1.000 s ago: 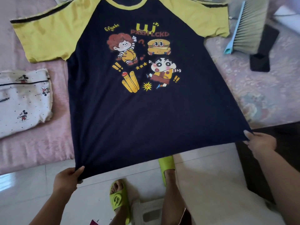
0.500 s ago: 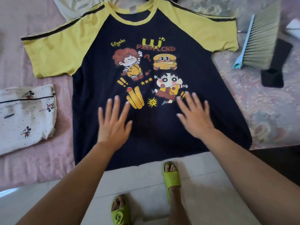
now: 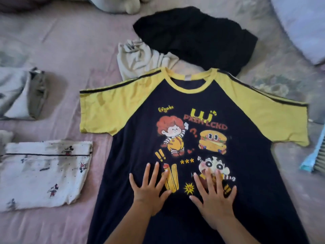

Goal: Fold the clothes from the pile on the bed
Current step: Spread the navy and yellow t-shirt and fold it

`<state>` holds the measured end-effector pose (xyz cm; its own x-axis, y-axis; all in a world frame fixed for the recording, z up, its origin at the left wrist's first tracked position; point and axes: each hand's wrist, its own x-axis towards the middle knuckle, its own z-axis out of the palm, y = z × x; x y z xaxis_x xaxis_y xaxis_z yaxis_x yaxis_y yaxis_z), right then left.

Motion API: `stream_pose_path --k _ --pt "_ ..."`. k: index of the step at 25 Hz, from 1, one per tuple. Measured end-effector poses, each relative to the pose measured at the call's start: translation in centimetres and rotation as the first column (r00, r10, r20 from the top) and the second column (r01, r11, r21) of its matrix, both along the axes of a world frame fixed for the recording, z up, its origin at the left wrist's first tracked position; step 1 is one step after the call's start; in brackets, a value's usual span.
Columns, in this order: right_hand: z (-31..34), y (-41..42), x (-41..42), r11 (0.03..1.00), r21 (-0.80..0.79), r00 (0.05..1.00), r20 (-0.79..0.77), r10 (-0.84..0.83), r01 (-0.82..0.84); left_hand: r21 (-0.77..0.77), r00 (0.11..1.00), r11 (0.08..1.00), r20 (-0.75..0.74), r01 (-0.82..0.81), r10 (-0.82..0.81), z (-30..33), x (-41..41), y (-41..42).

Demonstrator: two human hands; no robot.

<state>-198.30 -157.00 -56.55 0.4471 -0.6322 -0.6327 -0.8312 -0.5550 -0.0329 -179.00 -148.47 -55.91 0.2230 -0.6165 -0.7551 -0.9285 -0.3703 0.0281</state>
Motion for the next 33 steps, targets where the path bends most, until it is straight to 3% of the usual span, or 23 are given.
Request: stream_pose_path --k 2,4,5,7,9,12,15,17,19,22,24,27,28,31,33 --pt "1.6 -0.8 1.3 0.999 0.002 0.999 0.01 -0.054 0.053 0.073 0.999 0.997 -0.051 0.013 -0.009 1.3 0.4 -0.9" --pt "2.7 -1.0 2.7 0.998 -0.033 0.999 0.006 -0.047 0.047 0.025 0.995 0.997 -0.08 0.069 -0.067 1.9 1.1 -1.0" --pt "3.2 -1.0 4.0 0.997 -0.057 0.997 0.056 -0.047 0.05 -0.097 0.991 0.989 -0.06 0.112 -0.118 2.0 2.3 -0.8" --pt "3.8 -0.8 8.3 0.992 -0.118 0.988 0.15 -0.022 0.04 -0.414 0.971 0.88 0.052 0.232 -0.232 1.9 6.7 -0.1" --pt "3.9 -0.5 13.8 0.995 -0.102 0.978 0.205 0.04 -0.019 -0.546 0.943 0.769 0.181 0.333 -0.28 1.7 13.6 -0.5" --pt "3.5 0.4 21.8 0.99 -0.138 0.964 0.258 0.064 -0.028 -0.5 0.912 0.767 0.295 0.402 -0.286 1.9 24.7 -2.9" --pt "2.1 4.7 26.5 0.989 -0.091 0.963 0.254 -0.093 0.12 -0.261 0.834 0.802 0.302 0.538 -0.462 1.9 31.4 -4.1" --pt "1.7 8.9 28.3 0.984 0.001 0.967 0.183 -0.178 0.181 -0.288 0.788 0.738 0.321 0.61 -0.526 1.4 33.3 -5.1" --pt "2.0 11.6 29.1 0.97 0.055 0.965 0.103 -0.243 0.238 -0.242 0.764 0.733 0.328 0.636 -0.555 1.2 33.3 -5.6" --pt "2.8 12.7 30.2 0.944 -0.004 0.943 0.042 -0.329 0.329 -0.278 0.69 0.638 0.403 0.718 -0.601 1.7 33.4 -5.7" --pt "3.5 13.1 30.2 0.93 -0.016 0.93 -0.005 -0.368 0.368 -0.246 0.635 0.586 0.35 0.772 -0.689 2.6 34.7 -5.9" --pt "4.6 13.8 30.6 0.919 0.053 0.92 -0.058 -0.387 0.39 -0.242 0.521 0.461 0.383 0.854 -0.763 4.4 36.5 -7.3" --pt "4.9 13.9 30.7 0.912 0.082 0.915 -0.068 -0.397 0.402 -0.261 0.538 0.471 0.381 0.843 -0.752 5.2 36.8 -8.1" --pt "5.7 13.5 30.7 0.85 0.217 0.874 -0.037 -0.484 0.48 -0.226 0.677 0.648 0.396 0.727 -0.621 7.6 35.3 -9.9" --pt "5.8 12.9 30.3 0.795 0.26 0.805 0.094 -0.586 0.549 -0.377 0.806 0.716 0.351 0.587 -0.476 8.8 32.6 -11.9"
